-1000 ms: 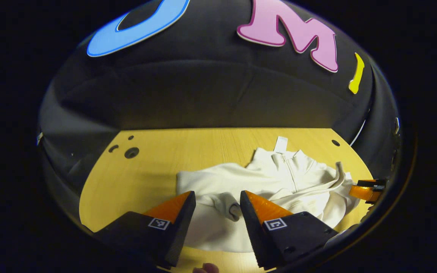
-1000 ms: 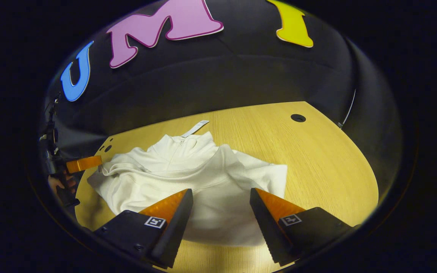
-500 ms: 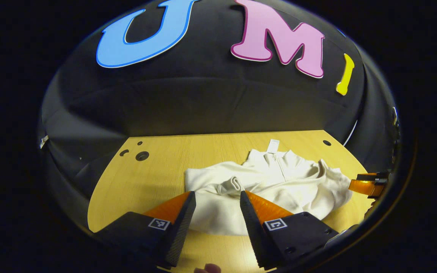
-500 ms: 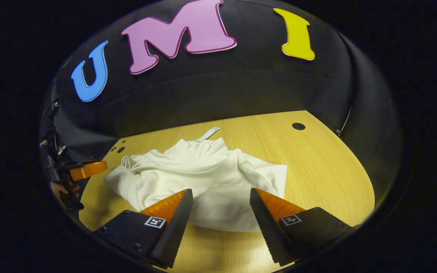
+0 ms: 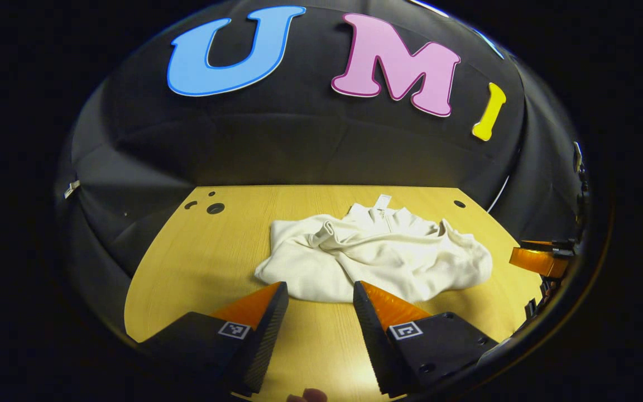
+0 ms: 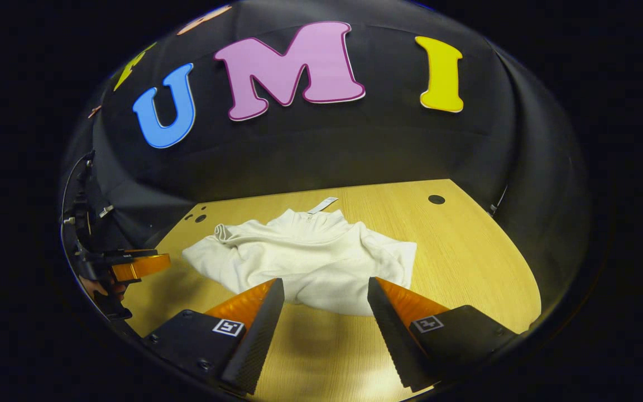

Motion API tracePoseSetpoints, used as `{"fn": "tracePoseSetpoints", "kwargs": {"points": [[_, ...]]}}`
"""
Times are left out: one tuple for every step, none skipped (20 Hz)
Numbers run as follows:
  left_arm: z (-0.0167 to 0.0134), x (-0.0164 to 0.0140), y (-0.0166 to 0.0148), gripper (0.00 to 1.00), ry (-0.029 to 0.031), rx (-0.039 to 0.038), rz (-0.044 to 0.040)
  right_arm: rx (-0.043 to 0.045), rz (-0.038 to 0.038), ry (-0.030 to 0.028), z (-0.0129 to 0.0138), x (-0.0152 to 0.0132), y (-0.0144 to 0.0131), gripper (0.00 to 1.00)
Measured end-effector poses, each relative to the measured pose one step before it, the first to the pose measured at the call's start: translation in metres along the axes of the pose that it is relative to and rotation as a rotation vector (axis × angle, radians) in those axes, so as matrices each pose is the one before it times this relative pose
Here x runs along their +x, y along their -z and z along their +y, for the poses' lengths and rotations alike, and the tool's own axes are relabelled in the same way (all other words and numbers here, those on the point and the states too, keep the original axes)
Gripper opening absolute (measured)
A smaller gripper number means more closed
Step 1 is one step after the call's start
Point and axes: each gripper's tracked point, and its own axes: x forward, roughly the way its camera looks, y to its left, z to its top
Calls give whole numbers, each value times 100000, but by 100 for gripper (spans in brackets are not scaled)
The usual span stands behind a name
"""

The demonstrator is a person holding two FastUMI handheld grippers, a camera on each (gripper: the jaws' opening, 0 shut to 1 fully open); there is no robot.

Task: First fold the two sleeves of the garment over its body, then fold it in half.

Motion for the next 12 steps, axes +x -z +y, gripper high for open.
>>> {"fn": "tracePoseSetpoints", "kwargs": {"points": [[71,-834,635,75,-212,-1358,-136,597,-20,-957,486,-770,396,93],[-267,-920,444,75,254,-1695,28,662,315,-1165,607,-690,451,93],[-233,-789,619,75,101,-1914,-11,8,625,-1795,567,-598,479,93],[-447,-773,565,75,1112,-1413,407,-1216,759,-1302,355,-488,535,93],[-297,-622,815,75,293,-430,241,-1378,889,-914,95,-452,397,93],[-97,-306,972,75,56,326,1308,-741,307,-215,-50,-317,180,93],[-134,-194,783,75,-20,637,1508,309,1,-69,-152,-253,70,93],[-93,-142,708,75,-32,765,1676,683,336,18,-87,-142,287,93],[-64,-178,540,75,-197,698,987,474,202,515,-155,-155,204,93],[-37,-163,73,76,-72,315,205,581,214,433,-63,-109,289,93],[-153,-184,51,76,219,50,-114,812,18,70,-33,27,42,93],[-167,-79,-87,76,574,87,-192,920,-115,-294,104,147,90,93]]}}
